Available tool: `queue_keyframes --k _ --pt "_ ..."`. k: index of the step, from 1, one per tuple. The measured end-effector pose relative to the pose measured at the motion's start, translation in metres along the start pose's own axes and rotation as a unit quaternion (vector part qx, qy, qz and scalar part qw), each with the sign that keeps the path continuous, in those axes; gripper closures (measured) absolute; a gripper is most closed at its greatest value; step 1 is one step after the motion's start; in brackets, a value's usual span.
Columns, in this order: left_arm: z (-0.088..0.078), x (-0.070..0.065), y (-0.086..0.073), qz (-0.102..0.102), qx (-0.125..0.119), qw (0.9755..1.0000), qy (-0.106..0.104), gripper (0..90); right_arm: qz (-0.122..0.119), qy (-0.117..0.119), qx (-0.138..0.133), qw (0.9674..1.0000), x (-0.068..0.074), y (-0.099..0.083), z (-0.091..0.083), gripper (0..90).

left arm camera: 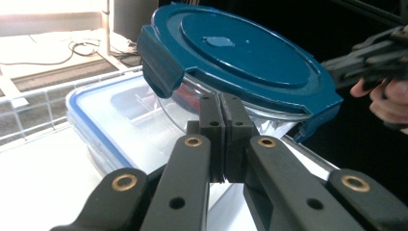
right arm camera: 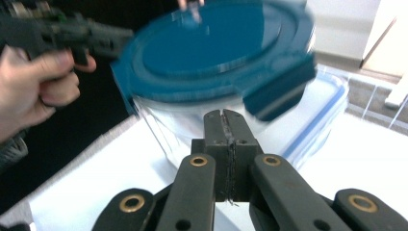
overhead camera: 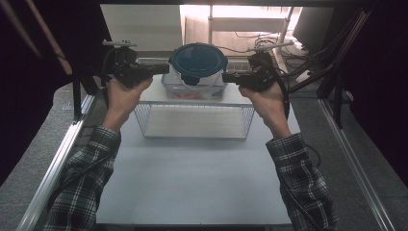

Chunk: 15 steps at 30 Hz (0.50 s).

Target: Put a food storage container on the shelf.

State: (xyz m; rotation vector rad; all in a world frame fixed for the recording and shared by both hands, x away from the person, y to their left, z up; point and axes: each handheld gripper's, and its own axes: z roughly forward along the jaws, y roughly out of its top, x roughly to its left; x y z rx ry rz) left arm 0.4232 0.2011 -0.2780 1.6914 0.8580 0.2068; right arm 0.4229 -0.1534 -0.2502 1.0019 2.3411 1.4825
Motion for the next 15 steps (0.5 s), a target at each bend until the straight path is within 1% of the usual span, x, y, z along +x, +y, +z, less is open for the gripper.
queue_keyframes --k 1,2,3,5,6,7,9,10,11,13,15 --pt "0.004 0.001 0.0 0.002 0.006 1.0 0.002 89.2 -0.001 -0.001 0.003 1.0 -0.001 -0.001 0.003 88.7" --pt "0.004 0.001 0.0 0.002 0.006 1.0 0.002 89.1 -0.001 -0.001 0.003 1.0 -0.001 -0.001 0.003 88.7" --pt "0.008 0.0 0.0 0.003 0.007 0.9999 0.014 88.9 0.001 -0.009 -0.001 1.0 -0.003 0.0 0.008 89.0" --pt "0.009 0.001 0.001 0.0 0.006 0.9999 0.015 88.7 0.003 -0.008 0.0 1.0 -0.004 0.001 0.01 89.0" --pt "0.01 0.002 0.002 -0.007 0.003 0.9998 0.02 88.0 0.006 -0.022 0.004 0.9997 -0.008 0.003 0.017 89.0" --pt "0.01 0.004 0.002 -0.007 0.001 0.9997 0.022 87.8 0.009 -0.027 0.003 0.9996 -0.01 0.004 0.019 89.0" --pt "0.011 0.005 0.002 -0.015 -0.003 0.9996 0.022 87.8 0.024 -0.02 -0.005 0.9995 -0.015 0.005 0.021 89.0" --pt "0.011 0.005 0.002 -0.015 -0.003 0.9996 0.022 87.8 0.024 -0.02 -0.005 0.9995 -0.015 0.005 0.021 89.0" --pt "0.012 0.007 0.003 -0.016 -0.007 0.9996 0.024 87.8 0.03 -0.021 -0.008 0.9993 -0.019 0.007 0.025 89.0" --pt "0.012 0.007 0.003 -0.018 -0.007 0.9995 0.025 87.8 0.032 -0.025 -0.01 0.9991 -0.02 0.008 0.027 89.0" --pt "0.013 0.008 0.003 -0.021 -0.007 0.9994 0.027 87.8 0.034 -0.036 -0.011 0.9987 -0.025 0.012 0.031 89.1"
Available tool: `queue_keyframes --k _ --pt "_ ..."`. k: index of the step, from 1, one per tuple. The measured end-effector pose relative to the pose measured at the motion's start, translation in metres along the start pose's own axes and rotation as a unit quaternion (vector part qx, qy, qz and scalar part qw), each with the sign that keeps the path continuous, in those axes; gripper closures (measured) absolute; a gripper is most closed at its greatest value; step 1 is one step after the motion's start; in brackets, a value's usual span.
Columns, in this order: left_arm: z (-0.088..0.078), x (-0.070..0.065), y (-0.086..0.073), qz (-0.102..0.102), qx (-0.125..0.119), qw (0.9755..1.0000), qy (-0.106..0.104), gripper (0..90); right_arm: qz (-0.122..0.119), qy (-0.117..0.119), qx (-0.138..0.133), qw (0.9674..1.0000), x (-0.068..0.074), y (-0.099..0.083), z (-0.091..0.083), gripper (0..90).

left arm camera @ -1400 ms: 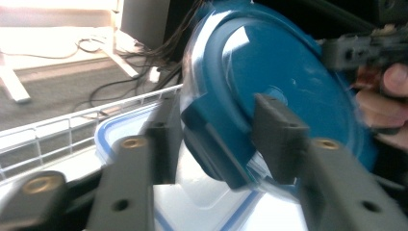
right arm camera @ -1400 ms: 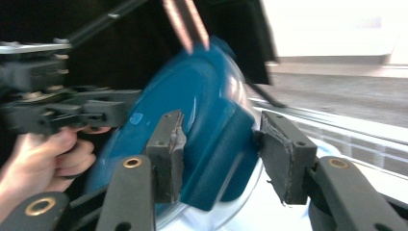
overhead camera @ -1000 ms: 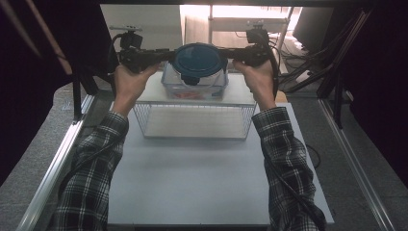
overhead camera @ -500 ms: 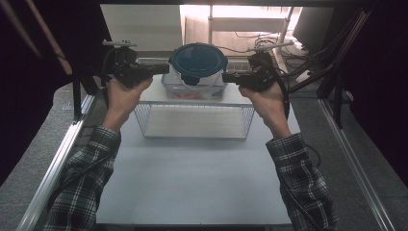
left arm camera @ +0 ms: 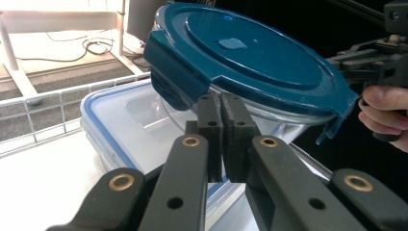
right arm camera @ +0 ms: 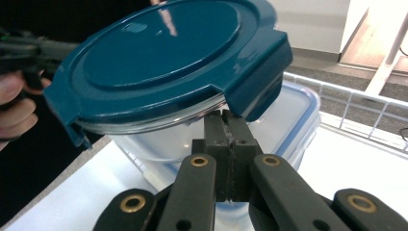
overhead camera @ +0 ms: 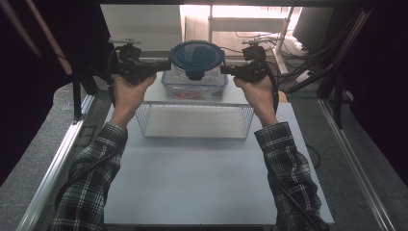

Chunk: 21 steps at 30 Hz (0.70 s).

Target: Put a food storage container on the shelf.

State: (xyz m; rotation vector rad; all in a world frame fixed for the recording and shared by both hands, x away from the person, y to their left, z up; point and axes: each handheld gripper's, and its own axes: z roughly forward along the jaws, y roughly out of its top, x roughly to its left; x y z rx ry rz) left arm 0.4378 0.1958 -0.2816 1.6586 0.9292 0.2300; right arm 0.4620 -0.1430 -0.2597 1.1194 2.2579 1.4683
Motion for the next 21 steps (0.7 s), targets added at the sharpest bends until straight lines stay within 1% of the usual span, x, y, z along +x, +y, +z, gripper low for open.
queue_keyframes --k 2,5,7,9,10,11,12,13,14,15,16,17,18,19,20,21 --pt "0.001 0.0 0.0 0.001 0.001 1.0 0.004 87.3 0.004 -0.002 -0.001 1.0 -0.003 0.002 0.003 89.0" --pt "0.0 -0.001 -0.001 0.001 -0.001 1.0 0.001 85.3 0.002 -0.006 -0.003 1.0 -0.003 0.002 0.005 88.9" --pt "-0.002 -0.005 -0.006 0.012 0.003 0.9998 -0.015 81.8 -0.002 0.002 -0.006 1.0 -0.003 -0.001 0.003 87.6" --pt "-0.003 -0.008 -0.01 0.023 0.003 0.9995 -0.022 75.3 -0.006 0.007 -0.011 0.9999 -0.002 -0.005 0.0 82.1" --pt "-0.003 -0.01 -0.012 0.026 0.004 0.9994 -0.023 71.1 -0.009 0.009 -0.015 0.9998 -0.002 -0.008 -0.002 78.0" --pt "-0.003 -0.01 -0.012 0.026 0.004 0.9994 -0.023 67.4 -0.009 0.009 -0.015 0.9998 -0.002 -0.008 -0.002 78.0" --pt "-0.002 -0.016 -0.018 0.036 0.01 0.999 -0.024 61.3 -0.004 0.017 -0.019 0.9997 -0.004 -0.013 -0.005 69.8" --pt "-0.002 -0.016 -0.018 0.036 0.01 0.999 -0.024 56.4 -0.004 0.017 -0.019 0.9997 -0.004 -0.013 -0.005 69.8" --pt "-0.001 -0.02 -0.022 0.047 0.023 0.9984 -0.023 51.3 -0.006 0.024 -0.023 0.9994 -0.004 -0.018 -0.009 62.0" --pt "-0.001 -0.02 -0.022 0.047 0.023 0.9984 -0.023 47.8 -0.006 0.024 -0.023 0.9994 -0.004 -0.018 -0.009 62.0" --pt "0.0 -0.023 -0.026 0.056 0.028 0.9979 -0.014 47.8 -0.007 0.027 -0.024 0.9993 -0.004 -0.02 -0.01 58.7" --pt "0.001 -0.025 -0.03 0.06 0.03 0.9977 -0.013 42.1 -0.01 0.031 -0.025 0.9992 -0.003 -0.023 -0.012 53.8" --pt "0.001 -0.025 -0.033 0.059 0.032 0.9976 -0.018 38.2 -0.013 0.033 -0.026 0.999 -0.002 -0.026 -0.014 49.8" --pt "0.001 -0.025 -0.035 0.056 0.032 0.9977 -0.023 36.6 -0.015 0.031 -0.026 0.999 -0.001 -0.028 -0.016 47.3" --pt "0.001 -0.026 -0.041 0.054 0.035 0.9976 -0.026 32.8 -0.019 0.033 -0.025 0.999 0.0 -0.032 -0.017 43.3" --pt "0.001 -0.026 -0.041 0.054 0.035 0.9976 -0.026 31.1 -0.021 0.034 -0.024 0.9989 0.001 -0.034 -0.018 41.5"
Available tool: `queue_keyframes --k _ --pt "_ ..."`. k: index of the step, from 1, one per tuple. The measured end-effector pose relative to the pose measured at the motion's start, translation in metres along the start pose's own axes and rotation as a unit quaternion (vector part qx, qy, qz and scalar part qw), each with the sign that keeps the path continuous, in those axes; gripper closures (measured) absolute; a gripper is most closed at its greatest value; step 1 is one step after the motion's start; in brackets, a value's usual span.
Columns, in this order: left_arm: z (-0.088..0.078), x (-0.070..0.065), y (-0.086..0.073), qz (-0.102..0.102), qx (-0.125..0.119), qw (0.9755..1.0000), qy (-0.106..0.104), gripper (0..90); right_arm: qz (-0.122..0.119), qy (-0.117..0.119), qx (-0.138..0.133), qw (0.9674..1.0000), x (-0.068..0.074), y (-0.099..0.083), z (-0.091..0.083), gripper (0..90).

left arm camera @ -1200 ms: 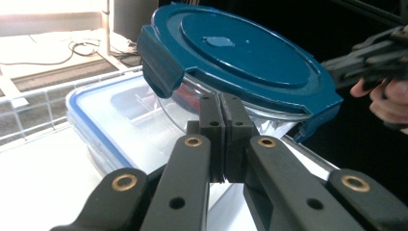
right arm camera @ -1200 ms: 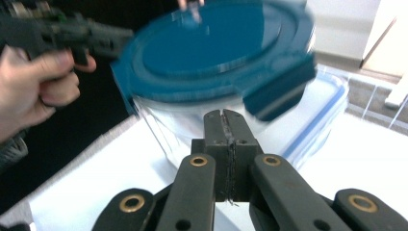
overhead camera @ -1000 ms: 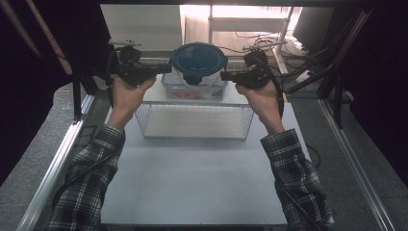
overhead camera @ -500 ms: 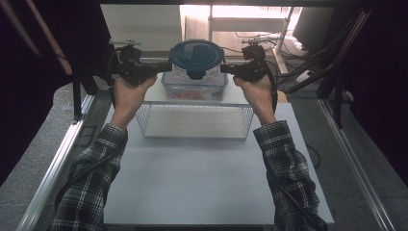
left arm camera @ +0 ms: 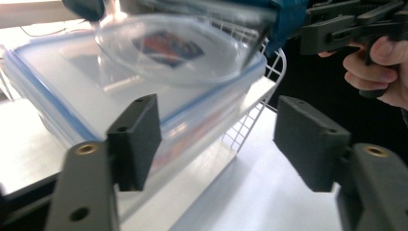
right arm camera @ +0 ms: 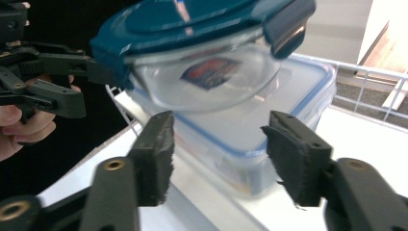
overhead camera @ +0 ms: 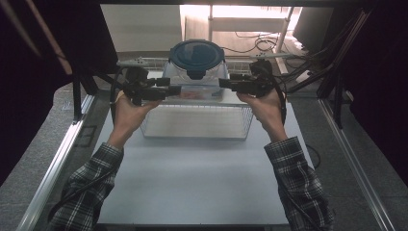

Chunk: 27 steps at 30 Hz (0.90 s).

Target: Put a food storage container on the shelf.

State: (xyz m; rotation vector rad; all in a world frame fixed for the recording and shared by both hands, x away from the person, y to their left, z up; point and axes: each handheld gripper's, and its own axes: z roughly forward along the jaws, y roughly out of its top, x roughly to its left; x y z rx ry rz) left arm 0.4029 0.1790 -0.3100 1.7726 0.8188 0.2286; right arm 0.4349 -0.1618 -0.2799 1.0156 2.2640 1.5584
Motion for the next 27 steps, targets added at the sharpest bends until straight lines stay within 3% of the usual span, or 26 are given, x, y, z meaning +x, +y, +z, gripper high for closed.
queue_keyframes --k 5,11,27 --pt "0.0 -0.005 -0.017 0.001 0.004 1.0 0.003 19.7 -0.014 -0.005 -0.001 0.9999 0.004 -0.011 -0.005 29.6" --pt "-0.002 -0.011 -0.032 0.003 0.01 0.9999 0.0 13.8 -0.02 -0.003 0.001 0.9998 0.009 -0.025 -0.009 20.4" --pt "0.003 -0.028 -0.075 0.015 0.046 0.9988 -0.004 7.0 -0.045 0.01 0.023 0.9986 0.024 -0.064 -0.001 9.0"
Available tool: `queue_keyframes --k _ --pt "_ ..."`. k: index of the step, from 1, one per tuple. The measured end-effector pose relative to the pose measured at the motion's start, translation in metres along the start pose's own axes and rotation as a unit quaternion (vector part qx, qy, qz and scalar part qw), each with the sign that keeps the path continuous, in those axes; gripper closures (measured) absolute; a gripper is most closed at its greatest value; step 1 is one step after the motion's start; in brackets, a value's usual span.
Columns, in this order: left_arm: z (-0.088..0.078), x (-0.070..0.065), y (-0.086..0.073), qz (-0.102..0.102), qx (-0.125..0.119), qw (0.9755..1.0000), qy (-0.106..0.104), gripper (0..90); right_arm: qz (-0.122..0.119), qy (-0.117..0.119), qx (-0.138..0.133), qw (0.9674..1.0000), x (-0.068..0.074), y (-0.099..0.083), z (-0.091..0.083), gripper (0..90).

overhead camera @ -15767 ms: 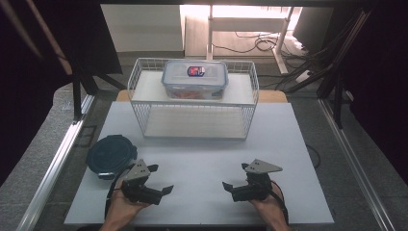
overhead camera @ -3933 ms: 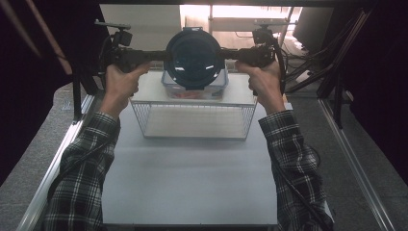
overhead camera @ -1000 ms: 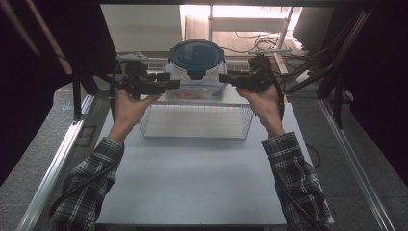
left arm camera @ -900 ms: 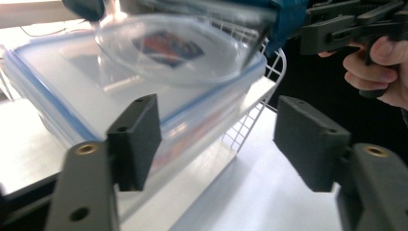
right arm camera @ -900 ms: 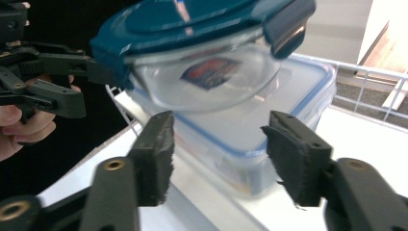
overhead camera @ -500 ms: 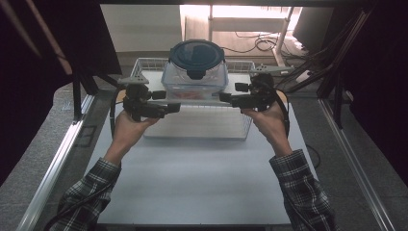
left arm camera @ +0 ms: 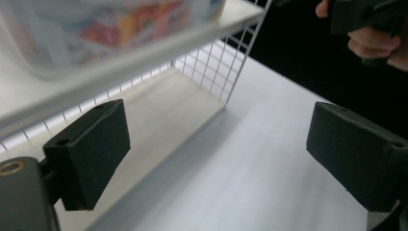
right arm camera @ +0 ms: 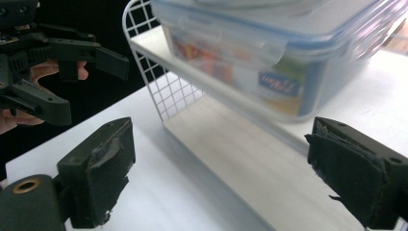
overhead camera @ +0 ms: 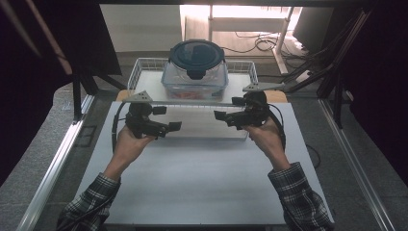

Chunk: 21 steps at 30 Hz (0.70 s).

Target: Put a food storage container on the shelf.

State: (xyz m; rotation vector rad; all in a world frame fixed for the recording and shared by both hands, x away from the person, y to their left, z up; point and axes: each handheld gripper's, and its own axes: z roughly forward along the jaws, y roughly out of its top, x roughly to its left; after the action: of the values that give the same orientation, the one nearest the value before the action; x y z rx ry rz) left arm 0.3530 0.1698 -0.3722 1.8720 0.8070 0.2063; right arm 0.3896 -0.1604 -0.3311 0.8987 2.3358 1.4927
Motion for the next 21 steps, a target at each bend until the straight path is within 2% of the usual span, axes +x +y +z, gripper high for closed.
queue_keyframes --k 6,13,17,19,20,21 --pt "0.006 -0.005 -0.017 -0.005 0.008 0.9999 -0.008 5.2 -0.02 0.001 0.009 0.9998 0.01 -0.015 0.005 5.4" --pt "0.011 -0.011 -0.035 -0.004 0.013 0.9999 -0.007 4.4 -0.027 0.005 0.012 0.9996 0.015 -0.028 0.006 3.9" --pt "0.015 -0.015 -0.052 -0.003 0.014 0.9999 -0.004 3.7 -0.028 0.008 0.017 0.9994 0.019 -0.042 0.008 3.2" --pt "0.016 -0.016 -0.056 -0.003 0.014 0.9999 -0.004 3.5 -0.029 0.007 0.019 0.9994 0.019 -0.045 0.008 3.1" --pt "0.018 -0.017 -0.063 -0.006 0.015 0.9999 -0.006 3.3 -0.033 0.006 0.024 0.9991 0.021 -0.053 0.009 2.9" --pt "0.018 -0.017 -0.063 -0.006 0.015 0.9999 -0.006 3.2 -0.033 0.006 0.024 0.9991 0.021 -0.053 0.009 2.9"
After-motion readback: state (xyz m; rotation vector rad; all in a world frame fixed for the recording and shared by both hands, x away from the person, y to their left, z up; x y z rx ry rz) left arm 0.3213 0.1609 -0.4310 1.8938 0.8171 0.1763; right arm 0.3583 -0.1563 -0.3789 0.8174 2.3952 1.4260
